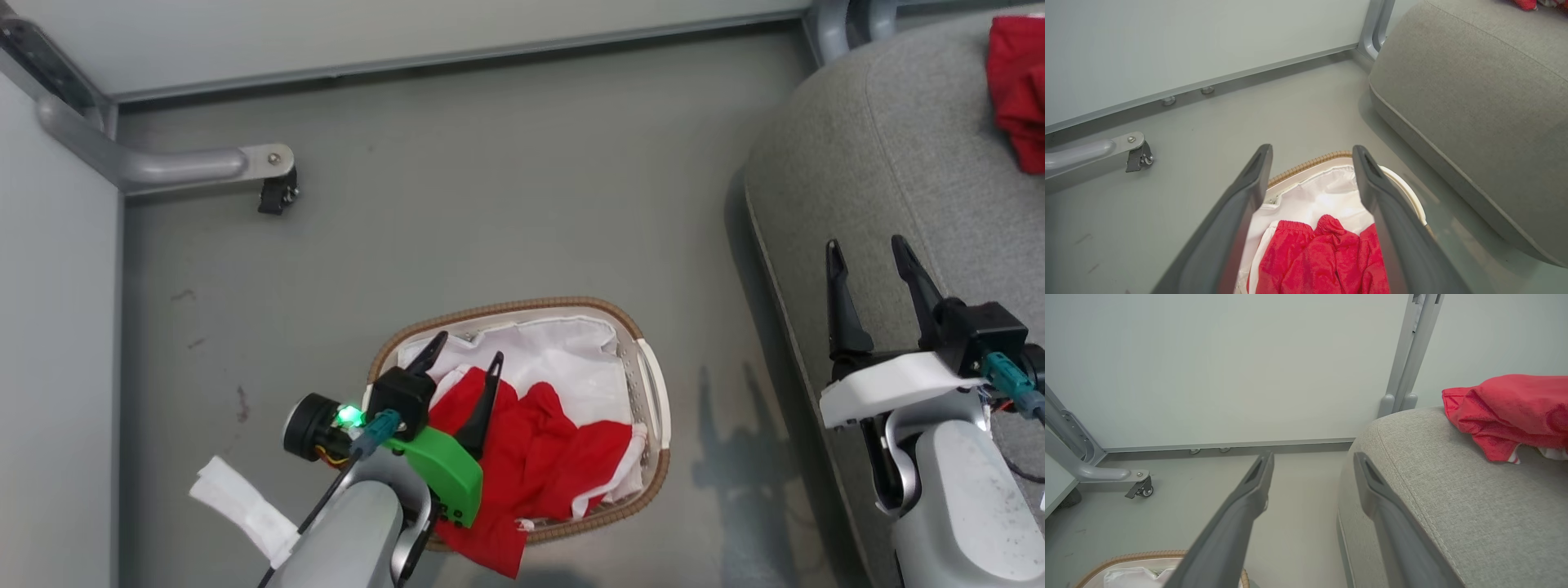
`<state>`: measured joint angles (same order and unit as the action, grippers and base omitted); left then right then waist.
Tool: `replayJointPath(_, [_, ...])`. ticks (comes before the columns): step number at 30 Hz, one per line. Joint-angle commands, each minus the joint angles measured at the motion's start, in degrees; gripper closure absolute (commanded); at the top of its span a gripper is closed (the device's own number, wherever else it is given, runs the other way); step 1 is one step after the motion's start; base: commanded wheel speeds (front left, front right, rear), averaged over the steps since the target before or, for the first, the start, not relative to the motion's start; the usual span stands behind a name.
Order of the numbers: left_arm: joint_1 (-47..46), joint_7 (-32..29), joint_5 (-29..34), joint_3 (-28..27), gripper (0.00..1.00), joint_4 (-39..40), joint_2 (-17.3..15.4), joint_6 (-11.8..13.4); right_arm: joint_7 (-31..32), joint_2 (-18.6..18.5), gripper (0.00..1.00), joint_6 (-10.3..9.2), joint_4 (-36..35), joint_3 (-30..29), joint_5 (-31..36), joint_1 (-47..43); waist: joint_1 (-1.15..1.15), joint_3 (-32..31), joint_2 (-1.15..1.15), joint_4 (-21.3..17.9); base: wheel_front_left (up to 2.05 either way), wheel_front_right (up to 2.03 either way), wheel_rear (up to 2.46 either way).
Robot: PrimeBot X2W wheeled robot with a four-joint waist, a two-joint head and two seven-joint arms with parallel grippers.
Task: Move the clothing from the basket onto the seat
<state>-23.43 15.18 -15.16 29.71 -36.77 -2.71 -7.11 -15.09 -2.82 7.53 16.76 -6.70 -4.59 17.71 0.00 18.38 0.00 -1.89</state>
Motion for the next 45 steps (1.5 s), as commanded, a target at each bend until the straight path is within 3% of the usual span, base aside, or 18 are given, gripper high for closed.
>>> replayJointPath(1, [-2.57, -0.06, -0.32, 1.97, 0.00, -2.49, -0.34, -0.24, -0.13, -0.15, 0.00, -0.08, -0.67, 0.41, -0.45, 1.61, 0.00, 8.58, 0.00, -3.48, 0.00, 0.00, 0.00])
replayJointPath(10, [-11.99, -1.02, -1.78, 17.51, 0.00, -13.34, -0.37, -0.40, -0.13, -0.13, 0.00, -0.08, -2.70, 3.20, -1.25, 6.86, 0.00, 18.37, 0.00, -8.43, 0.00, 0.00, 0.00])
replayJointPath(17, [-15.69, -3.66, -5.16, 25.47, 0.00, -19.69, -0.38, -0.42, -0.13, -0.10, 0.00, -0.08, -4.33, 5.26, -3.25, 9.22, 0.00, 24.40, 0.00, -11.55, 0.00, 0.00, 0.00])
replayJointPath(29, [-20.59, -4.98, -9.37, 31.77, 0.00, -27.01, -0.37, -0.43, -0.13, -0.09, 0.00, -0.08, -6.45, 7.98, -6.16, 11.16, 0.00, 31.44, 0.00, -15.44, 0.00, 0.00, 0.00])
replayJointPath(40, [-24.51, -6.99, -12.96, 31.60, 0.00, -34.05, -0.37, 0.52, -0.12, -0.11, 0.00, -0.08, -7.69, 8.76, -7.43, 11.50, 0.00, 34.12, 0.00, -17.42, 0.00, 0.00, 0.00])
replayJointPath(42, [-25.02, -7.53, -13.20, 31.49, 0.56, -34.83, -0.36, 0.65, -0.12, -0.12, 0.00, -0.08, -7.72, 8.76, -7.57, 11.56, 0.00, 34.20, 0.00, -17.54, 0.00, 0.00, 0.00])
replayJointPath(43, [-25.31, -7.42, -13.50, 31.34, 0.89, -35.01, -0.36, 0.72, -0.12, -0.12, 0.00, -0.08, -7.68, 8.72, -7.55, 11.60, 0.00, 34.17, 0.00, -17.55, 0.00, 0.00, 0.00])
replayJointPath(44, [-25.48, -7.02, -13.70, 31.17, 1.00, -35.06, -0.36, 0.74, -0.12, -0.12, 0.00, -0.08, -7.62, 8.65, -7.53, 11.64, 0.00, 34.09, 0.00, -17.51, 0.00, 0.00, 0.00])
replayJointPath(45, [-25.55, -6.70, -13.94, 31.10, 1.00, -35.07, -0.36, 0.71, -0.12, -0.12, 0.00, -0.08, -7.51, 8.51, -7.46, 11.63, 0.00, 33.92, 0.00, -17.39, 0.00, 0.00, 0.00])
